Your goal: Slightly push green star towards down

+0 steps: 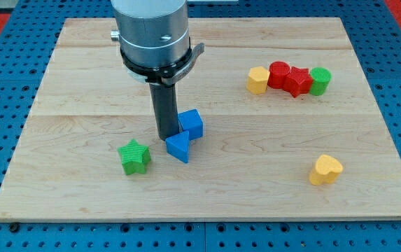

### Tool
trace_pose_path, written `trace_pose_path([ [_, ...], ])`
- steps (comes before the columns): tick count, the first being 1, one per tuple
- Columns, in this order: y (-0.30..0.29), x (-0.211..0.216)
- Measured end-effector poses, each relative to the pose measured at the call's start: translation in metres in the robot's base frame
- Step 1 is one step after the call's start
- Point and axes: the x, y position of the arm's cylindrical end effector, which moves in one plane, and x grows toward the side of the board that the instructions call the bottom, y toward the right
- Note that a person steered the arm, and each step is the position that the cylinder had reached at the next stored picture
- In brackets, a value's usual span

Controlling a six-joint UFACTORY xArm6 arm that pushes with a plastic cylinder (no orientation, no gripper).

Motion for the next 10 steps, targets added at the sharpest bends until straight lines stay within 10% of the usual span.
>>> trace_pose_path([
  [3,0.004,-0.028],
  [6,0.151,0.012],
  [10,-0.043,-0.018],
])
